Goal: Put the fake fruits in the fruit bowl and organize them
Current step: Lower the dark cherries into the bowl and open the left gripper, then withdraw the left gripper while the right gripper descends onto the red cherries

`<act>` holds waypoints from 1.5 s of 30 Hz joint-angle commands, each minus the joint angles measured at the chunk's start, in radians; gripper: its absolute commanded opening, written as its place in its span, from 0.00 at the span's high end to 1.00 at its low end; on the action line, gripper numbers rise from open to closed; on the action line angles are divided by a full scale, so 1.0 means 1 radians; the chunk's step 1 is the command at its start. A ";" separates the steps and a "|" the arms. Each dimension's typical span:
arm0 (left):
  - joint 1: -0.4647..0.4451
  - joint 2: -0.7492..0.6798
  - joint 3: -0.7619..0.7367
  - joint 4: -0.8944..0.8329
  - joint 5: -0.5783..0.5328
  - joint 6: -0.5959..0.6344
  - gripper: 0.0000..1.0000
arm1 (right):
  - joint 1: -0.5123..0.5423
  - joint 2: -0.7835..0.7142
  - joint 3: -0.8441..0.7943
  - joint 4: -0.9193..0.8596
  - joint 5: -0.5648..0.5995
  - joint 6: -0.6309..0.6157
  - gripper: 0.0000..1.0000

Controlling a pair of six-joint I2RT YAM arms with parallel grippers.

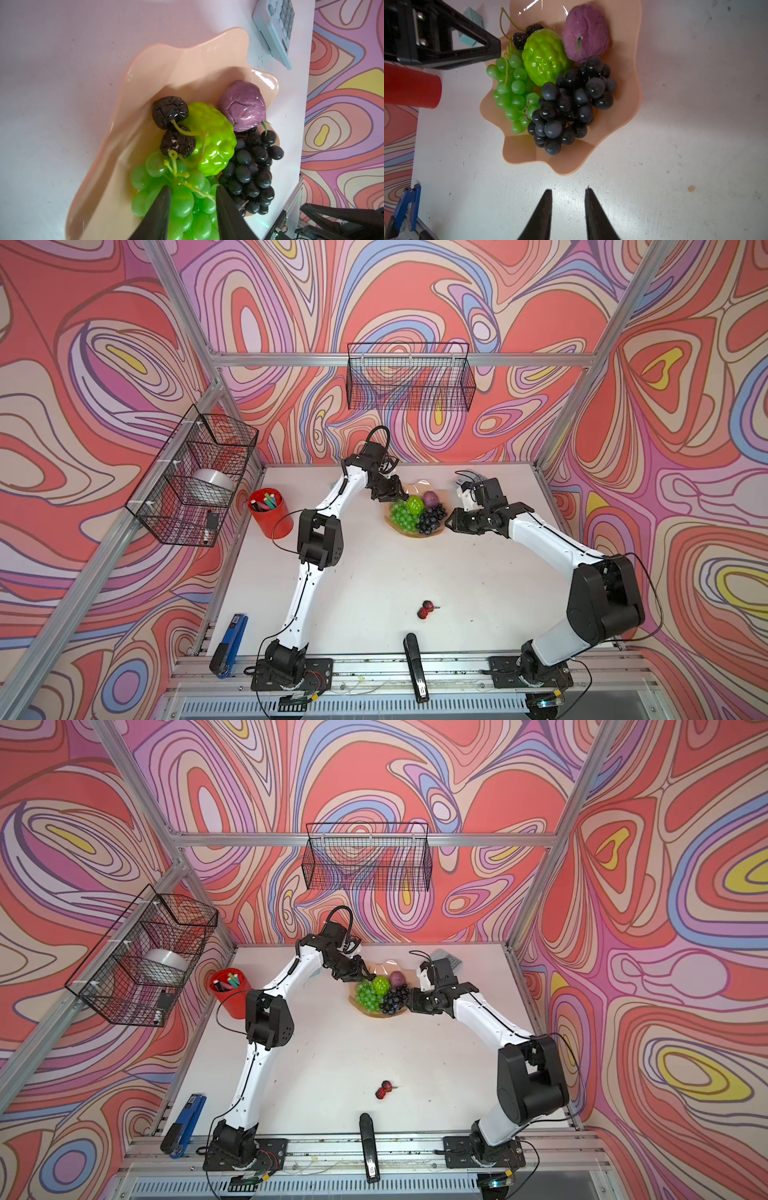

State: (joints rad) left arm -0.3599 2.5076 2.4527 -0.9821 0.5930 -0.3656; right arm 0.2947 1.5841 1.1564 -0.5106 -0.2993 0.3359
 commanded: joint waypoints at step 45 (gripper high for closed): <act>-0.052 -0.926 -1.110 0.258 -0.190 -0.092 0.41 | 0.429 -0.202 -0.457 -0.047 -0.095 0.388 0.61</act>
State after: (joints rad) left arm -0.4110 1.5799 1.3514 -0.7315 0.4141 -0.4606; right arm 0.7155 1.3716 0.6987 -0.5537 -0.3908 0.7128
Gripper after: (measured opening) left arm 0.588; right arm 0.399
